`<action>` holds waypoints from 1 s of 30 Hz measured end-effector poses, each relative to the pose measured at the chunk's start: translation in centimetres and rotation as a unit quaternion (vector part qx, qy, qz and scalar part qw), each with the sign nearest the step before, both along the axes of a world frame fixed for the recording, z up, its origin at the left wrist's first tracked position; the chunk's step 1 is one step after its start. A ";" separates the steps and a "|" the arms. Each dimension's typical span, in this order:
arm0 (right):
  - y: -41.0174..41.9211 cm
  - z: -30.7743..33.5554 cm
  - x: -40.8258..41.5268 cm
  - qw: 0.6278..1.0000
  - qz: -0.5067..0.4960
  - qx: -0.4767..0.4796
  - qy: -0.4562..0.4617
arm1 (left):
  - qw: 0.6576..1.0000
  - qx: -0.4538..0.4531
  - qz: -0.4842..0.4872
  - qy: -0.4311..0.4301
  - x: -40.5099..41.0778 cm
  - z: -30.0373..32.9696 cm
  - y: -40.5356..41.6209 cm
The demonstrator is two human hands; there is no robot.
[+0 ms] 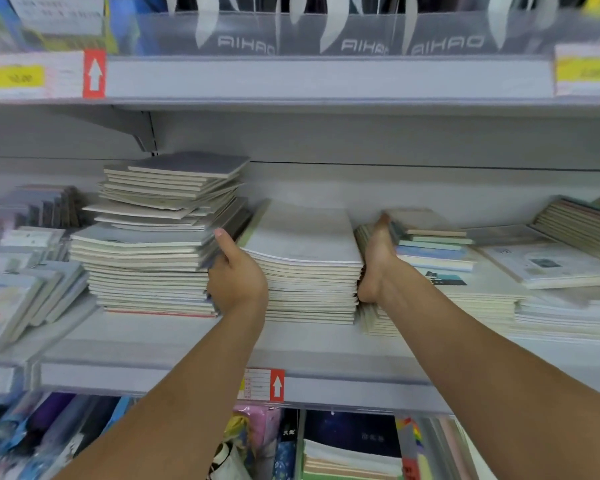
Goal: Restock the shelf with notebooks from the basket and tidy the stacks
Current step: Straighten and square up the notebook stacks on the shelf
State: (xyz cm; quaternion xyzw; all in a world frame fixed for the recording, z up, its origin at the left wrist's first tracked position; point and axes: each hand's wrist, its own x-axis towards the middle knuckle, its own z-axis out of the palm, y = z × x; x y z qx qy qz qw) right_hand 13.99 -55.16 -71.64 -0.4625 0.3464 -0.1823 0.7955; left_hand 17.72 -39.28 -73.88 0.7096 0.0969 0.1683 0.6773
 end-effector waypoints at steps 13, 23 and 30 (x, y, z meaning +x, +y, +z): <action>0.4 -0.2 0.3 0.998 -0.027 -0.020 0.044 | 0.994 -0.015 -0.075 0.080 -0.9 0.3 1.3; 0.7 0.3 -1.9 0.996 0.091 0.001 0.015 | 0.980 -0.079 -0.151 0.099 -1.0 -0.1 1.7; 0.9 -0.2 -1.8 0.997 0.070 0.028 -0.018 | 0.976 -0.087 -0.183 0.081 -1.1 -0.2 1.8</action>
